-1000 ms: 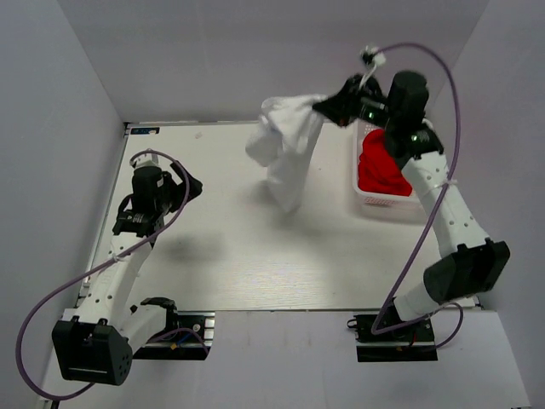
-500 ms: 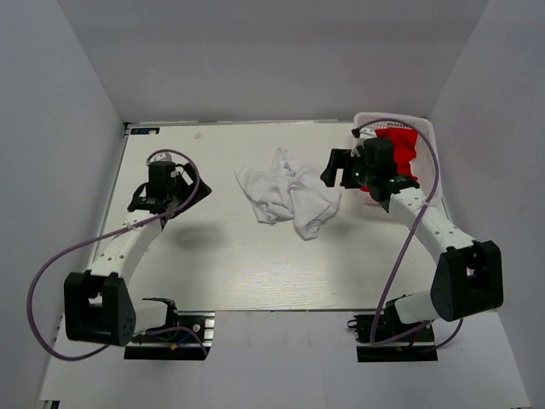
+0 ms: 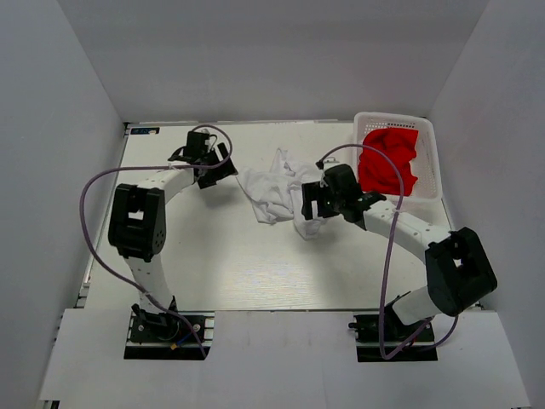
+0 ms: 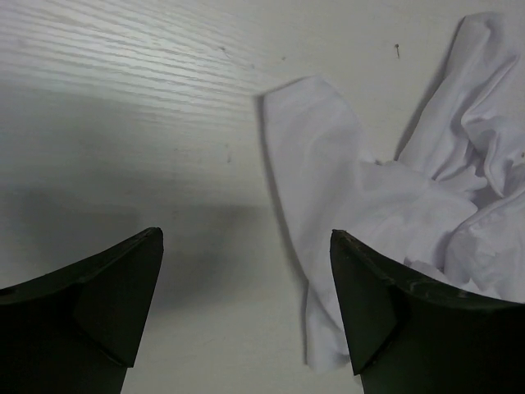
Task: Fold and stack the t-shirts
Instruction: Move the tshirt to the center of the board, then flatten out the tshirt
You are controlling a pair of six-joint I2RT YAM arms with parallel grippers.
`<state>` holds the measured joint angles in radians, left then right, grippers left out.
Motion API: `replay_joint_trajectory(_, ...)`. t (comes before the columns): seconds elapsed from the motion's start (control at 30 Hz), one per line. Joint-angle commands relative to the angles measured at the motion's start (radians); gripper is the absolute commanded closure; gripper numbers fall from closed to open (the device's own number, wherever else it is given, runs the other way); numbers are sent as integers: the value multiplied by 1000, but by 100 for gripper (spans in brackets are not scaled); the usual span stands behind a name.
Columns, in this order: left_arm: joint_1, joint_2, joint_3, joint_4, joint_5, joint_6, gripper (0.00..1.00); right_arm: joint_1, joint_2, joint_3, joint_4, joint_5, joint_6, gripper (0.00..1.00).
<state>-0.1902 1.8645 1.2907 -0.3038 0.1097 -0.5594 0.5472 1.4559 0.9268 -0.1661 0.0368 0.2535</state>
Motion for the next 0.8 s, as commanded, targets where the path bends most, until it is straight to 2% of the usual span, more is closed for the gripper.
replay_joint_trajectory(0.0,-51,62,96,-14,-7,24,8,40,12,-28,27,148,-31,10)
replay_joint_trajectory(0.1,-75,156,176,-70,-62,33,12,74,24,-34,10,204,-19,10)
replay_joint_trajectory(0.23,-107,240,246,-119,-97,33,31,120,49,-22,2,248,-17,10)
replay_joint_trajectory(0.27,-107,249,246,-120,-97,33,42,128,55,-16,2,247,-13,10)
replay_joint_trajectory(0.33,-117,271,246,-120,-97,42,53,163,75,-5,2,271,-13,10)
replay_joint_trajectory(0.43,-127,283,255,-110,-70,42,91,192,96,1,22,268,-10,15)
replay_joint_trajectory(0.47,-127,283,256,-122,-70,42,100,207,104,1,22,262,-7,19)
replay_joint_trajectory(0.67,-127,190,182,-97,-105,42,100,244,158,40,34,287,18,27)
replay_joint_trajectory(0.77,-127,119,138,-86,-96,42,100,238,222,66,34,349,62,39)
